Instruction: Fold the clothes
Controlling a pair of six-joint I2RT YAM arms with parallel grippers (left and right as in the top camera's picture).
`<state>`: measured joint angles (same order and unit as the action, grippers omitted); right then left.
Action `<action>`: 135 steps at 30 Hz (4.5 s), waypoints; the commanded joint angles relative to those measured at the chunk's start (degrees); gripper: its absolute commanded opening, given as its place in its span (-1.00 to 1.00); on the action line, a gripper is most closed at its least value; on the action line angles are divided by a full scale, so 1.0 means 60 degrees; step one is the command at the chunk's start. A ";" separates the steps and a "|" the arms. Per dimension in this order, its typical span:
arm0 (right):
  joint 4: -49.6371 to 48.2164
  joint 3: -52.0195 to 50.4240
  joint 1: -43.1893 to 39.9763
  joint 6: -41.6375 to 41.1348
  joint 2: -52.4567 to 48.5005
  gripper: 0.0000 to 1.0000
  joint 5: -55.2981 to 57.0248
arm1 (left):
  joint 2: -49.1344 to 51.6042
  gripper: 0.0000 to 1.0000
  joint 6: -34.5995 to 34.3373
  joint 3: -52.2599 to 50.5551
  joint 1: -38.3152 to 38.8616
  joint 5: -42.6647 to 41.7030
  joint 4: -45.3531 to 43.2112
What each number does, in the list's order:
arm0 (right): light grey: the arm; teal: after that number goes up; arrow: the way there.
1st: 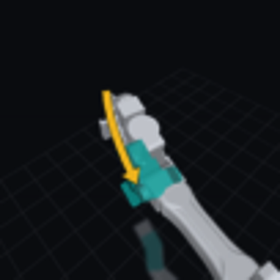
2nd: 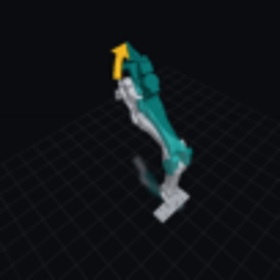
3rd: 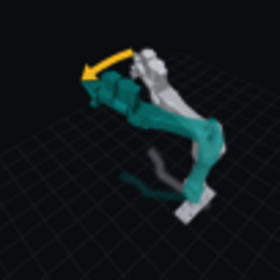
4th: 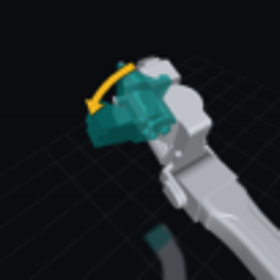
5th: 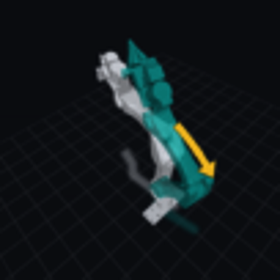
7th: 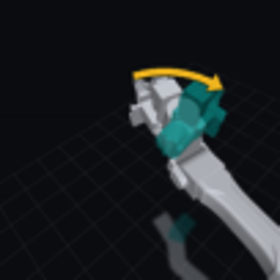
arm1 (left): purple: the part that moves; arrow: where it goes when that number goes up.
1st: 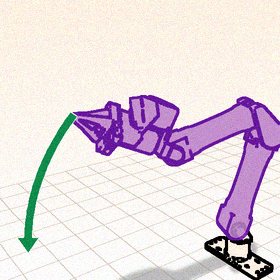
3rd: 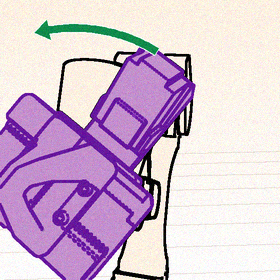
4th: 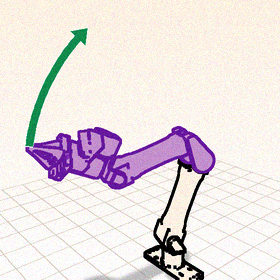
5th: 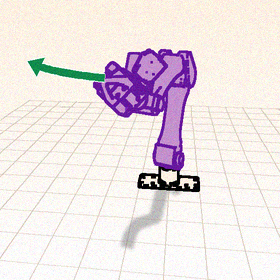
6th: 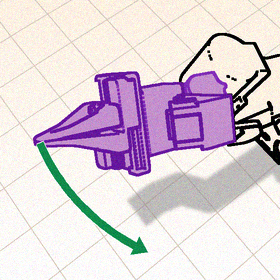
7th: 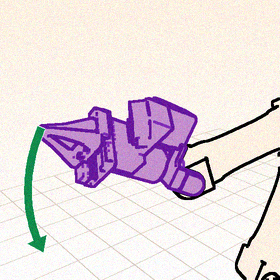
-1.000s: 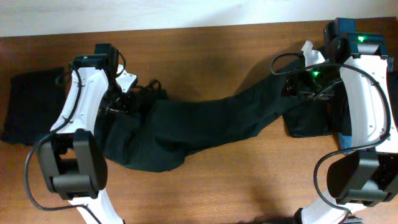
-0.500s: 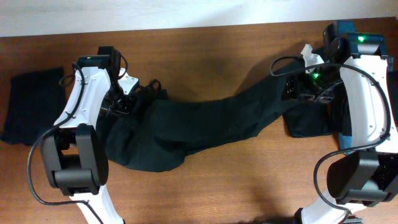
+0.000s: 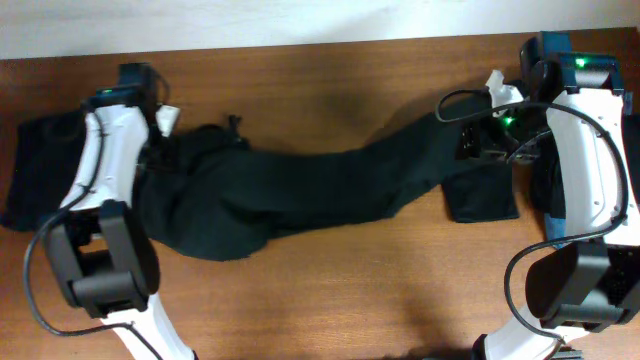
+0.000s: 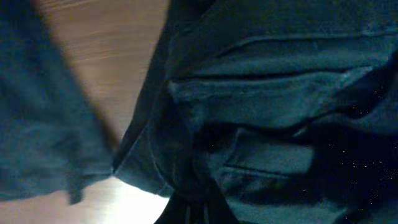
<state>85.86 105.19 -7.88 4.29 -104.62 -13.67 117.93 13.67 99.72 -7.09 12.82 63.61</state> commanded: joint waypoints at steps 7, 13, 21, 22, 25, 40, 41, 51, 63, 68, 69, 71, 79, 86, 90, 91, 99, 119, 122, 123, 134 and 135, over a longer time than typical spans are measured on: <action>-0.0801 0.0004 -0.0007 -0.0146 0.0000 0.33 0.0794 | 0.0200 -1.00 -0.0415 0.0215 -0.0889 -0.0936 -0.1045; -0.0929 -0.0018 -0.0011 -0.0146 0.0000 0.34 0.0907 | 0.0200 -0.99 -0.0419 0.0273 -0.0780 -0.1060 -0.1362; -0.0965 -0.0787 -0.0240 -0.0153 0.0000 0.45 0.1905 | 0.0200 -0.88 -0.0419 0.0273 -0.0692 -0.2331 -0.1188; -0.0976 -0.0911 -0.0357 -0.0153 0.0000 0.45 0.1905 | 0.0200 -0.86 -0.0419 0.0273 -0.0692 -0.2331 -0.1206; -0.1162 -0.1308 -0.0816 -0.0255 0.0000 0.45 0.1898 | 0.0200 -0.69 -0.0423 0.0273 -0.0688 -0.2339 -0.1217; -0.2550 -0.1854 -0.1468 0.0306 0.0000 -0.10 -0.0364 | 0.0055 0.74 -0.1552 0.2364 -0.0390 -0.2364 0.0313; -0.2681 -0.1858 -0.1501 0.0175 0.0000 -0.24 -0.0335 | 0.0044 0.74 -0.1767 0.2521 -0.0302 -0.2364 0.0565; -0.3581 -0.1912 -0.1504 0.0036 -0.0725 -0.92 0.1315 | 0.0018 0.13 -0.1920 0.2641 0.0674 -0.3807 0.1563; -0.3712 -0.2284 -0.0703 0.0929 -0.1905 -0.92 -0.0164 | 0.0000 -0.97 -0.2175 0.2637 0.0769 -0.3843 0.1934; -0.3825 -0.2892 -0.0175 0.0925 -0.1985 -0.92 -0.0368 | 0.0004 -0.90 -0.2182 0.2637 0.0765 -0.2994 0.1912; -0.3898 -0.3031 -0.0091 0.0922 -0.1989 -0.92 -0.0368 | 0.0004 -0.88 -0.2182 0.2637 0.0765 -0.2860 0.1916; -0.4197 -0.3391 0.0018 0.0925 -0.1993 -0.92 -0.0364 | 0.0004 -0.86 -0.2182 0.2637 0.0765 -0.2663 0.1920; -0.5388 -0.4768 0.0047 0.0350 -0.1996 -0.92 0.0248 | 0.0011 -0.71 -0.2182 0.2634 0.0758 -0.2189 0.1898; -0.6277 -0.5431 0.0044 0.0288 -0.2004 -0.92 0.1206 | 0.0033 -0.68 -0.2346 0.2448 0.0758 -0.1843 0.1657; -0.6492 -0.5442 -0.0025 -0.0073 -0.2004 -0.92 0.2718 | 0.0033 -0.67 -0.2390 0.2448 0.0758 -0.1843 0.1654; -0.6608 -0.5442 -0.0073 -0.0084 -0.2004 -0.92 0.2874 | 0.0033 -0.67 -0.2390 0.2448 0.0758 -0.1843 0.1657; -0.8102 -0.5439 -0.0528 -0.0004 -0.2004 -0.92 0.3355 | 0.0033 -0.66 -0.2390 0.2448 0.0758 -0.1840 0.1654; -0.9533 -0.4499 -0.1512 0.1213 -0.1960 -0.92 0.2743 | 0.0029 -0.64 -0.2390 0.2455 0.0703 -0.1719 0.1351; -0.8368 -0.3286 -0.1490 0.1209 -0.1945 -0.92 0.2240 | 0.0029 -0.55 -0.2397 0.2470 0.0674 -0.1490 0.1162; -0.7858 -0.2769 -0.1453 0.1206 -0.1945 -0.91 0.2240 | 0.0029 -0.49 -0.2404 0.2470 0.0652 -0.1490 0.1122; -0.5574 0.0025 -0.0798 -0.1158 -0.1974 0.05 0.1100 | 0.0040 0.58 -0.2619 0.2466 0.0586 -0.1523 0.0648; -0.5592 0.0025 -0.0667 -0.1432 -0.2033 0.10 0.1089 | 0.0040 0.58 -0.2648 0.2466 0.0586 -0.1523 0.0612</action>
<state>51.99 104.68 -13.96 2.33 -116.64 -3.68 118.61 -1.58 114.87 -3.44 3.46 67.77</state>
